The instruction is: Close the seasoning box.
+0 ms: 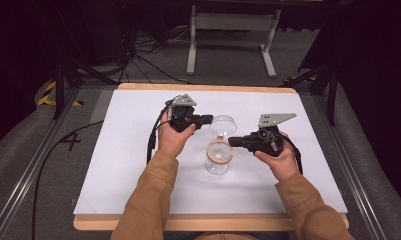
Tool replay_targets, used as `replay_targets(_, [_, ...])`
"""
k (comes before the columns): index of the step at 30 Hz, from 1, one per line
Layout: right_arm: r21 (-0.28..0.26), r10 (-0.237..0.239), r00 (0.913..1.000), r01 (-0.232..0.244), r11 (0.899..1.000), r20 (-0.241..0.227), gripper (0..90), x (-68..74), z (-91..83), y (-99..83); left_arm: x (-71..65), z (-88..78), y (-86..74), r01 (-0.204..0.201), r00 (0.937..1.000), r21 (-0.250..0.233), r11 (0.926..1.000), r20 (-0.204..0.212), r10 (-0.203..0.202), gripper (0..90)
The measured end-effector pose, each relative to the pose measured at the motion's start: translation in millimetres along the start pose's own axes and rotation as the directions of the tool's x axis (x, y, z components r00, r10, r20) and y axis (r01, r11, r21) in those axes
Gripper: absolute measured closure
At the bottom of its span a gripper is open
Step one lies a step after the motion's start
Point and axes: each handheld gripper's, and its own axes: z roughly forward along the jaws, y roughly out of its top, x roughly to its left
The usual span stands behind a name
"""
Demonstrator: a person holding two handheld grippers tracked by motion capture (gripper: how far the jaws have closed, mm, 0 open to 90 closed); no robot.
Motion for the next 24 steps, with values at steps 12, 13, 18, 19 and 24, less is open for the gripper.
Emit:
replay_targets(12, [0.018,-0.01,0.9998,0.011,1.0,-0.015,89.7,3.2,1.8,-0.3,-8.5,-11.4,0.2,-0.032,0.9988,0.044,0.9985,0.039,0.03,89.5])
replay_targets(13, [0.021,-0.015,0.9997,0.016,1.0,-0.02,89.7,4.1,2.1,-0.1,-9.1,-13.1,-0.1,-0.034,0.9988,0.04,0.9986,0.037,0.033,89.6])
replay_targets(18, [0.041,-0.03,0.999,0.032,0.999,-0.031,89.7,7.2,3.4,0.2,-12.5,-28.7,-4.1,-0.051,0.9981,0.054,0.9973,0.038,0.049,89.4])
replay_targets(19, [0.046,-0.032,0.9989,0.033,0.998,-0.034,89.7,8.0,3.8,0.2,-14.3,-31.5,-6.0,-0.052,0.9982,0.064,0.9966,0.034,0.049,89.2])
replay_targets(24, [0.082,-0.042,0.9983,0.045,0.996,-0.04,89.7,11.9,3.9,0.4,-23.4,-44.3,-14.5,-0.099,0.9951,0.142,0.9849,0.02,0.097,87.3])
